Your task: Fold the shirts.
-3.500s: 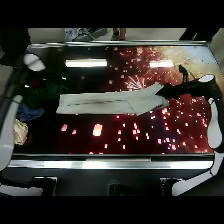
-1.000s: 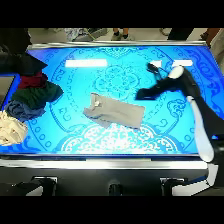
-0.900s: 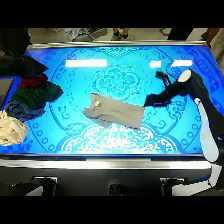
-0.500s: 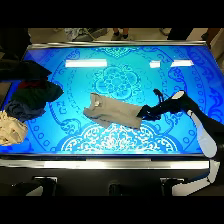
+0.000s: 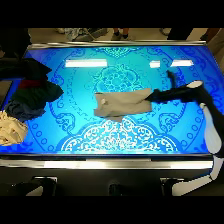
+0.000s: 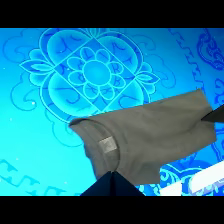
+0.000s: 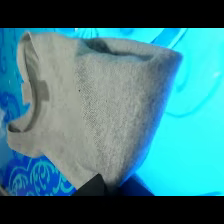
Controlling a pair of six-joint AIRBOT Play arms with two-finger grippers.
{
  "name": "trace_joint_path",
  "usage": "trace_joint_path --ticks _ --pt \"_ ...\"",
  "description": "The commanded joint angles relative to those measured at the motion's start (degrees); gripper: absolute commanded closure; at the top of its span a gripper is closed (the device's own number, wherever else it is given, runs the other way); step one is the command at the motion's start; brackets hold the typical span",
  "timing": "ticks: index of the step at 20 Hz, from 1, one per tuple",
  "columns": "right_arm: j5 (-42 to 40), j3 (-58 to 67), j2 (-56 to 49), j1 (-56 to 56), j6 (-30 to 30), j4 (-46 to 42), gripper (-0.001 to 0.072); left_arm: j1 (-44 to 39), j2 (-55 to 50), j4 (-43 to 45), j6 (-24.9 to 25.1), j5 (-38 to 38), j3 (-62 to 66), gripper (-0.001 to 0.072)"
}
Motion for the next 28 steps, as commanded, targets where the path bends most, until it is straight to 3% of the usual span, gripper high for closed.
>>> trace_joint_path --ticks 1,7,9,11,13,17,21,28 --pt "3.41 6.36 1.66 -12.55 0.85 0.44 0.0672 0.02 0.00 -0.04 0.00 -0.02 -0.02 0.0678" --pt "9.44 6.36 6.91 -35.56 2.73 -7.10 0.0671 0.02 0.00 -0.04 0.00 -0.02 -0.02 0.0678" --pt "11.87 6.34 7.89 -41.35 5.16 -13.25 0.0671 0.02 0.00 -0.04 0.00 -0.04 -0.02 0.0678" --pt "16.48 6.21 8.52 -44.87 7.08 -25.29 0.0670 0.02 0.00 -0.04 -0.02 -0.04 -0.02 0.0678" --pt "16.65 2.73 10.14 -46.47 10.29 -35.50 0.0670 0.02 -0.02 -0.07 -0.02 -0.22 -0.02 0.0678" --pt "8.50 -13.99 16.22 -46.80 17.35 -38.23 0.0670 0.02 -0.02 -0.07 -0.02 -0.20 -0.02 0.0678" --pt "4.15 -26.56 21.51 -46.80 17.57 -41.75 0.0670 0.02 -0.02 -0.07 0.00 -0.24 -0.02 0.0678" --pt "5.16 -27.45 21.99 -46.80 17.40 -48.65 0.0668 0.02 -0.02 -0.04 0.00 -0.26 -0.02 0.0678"
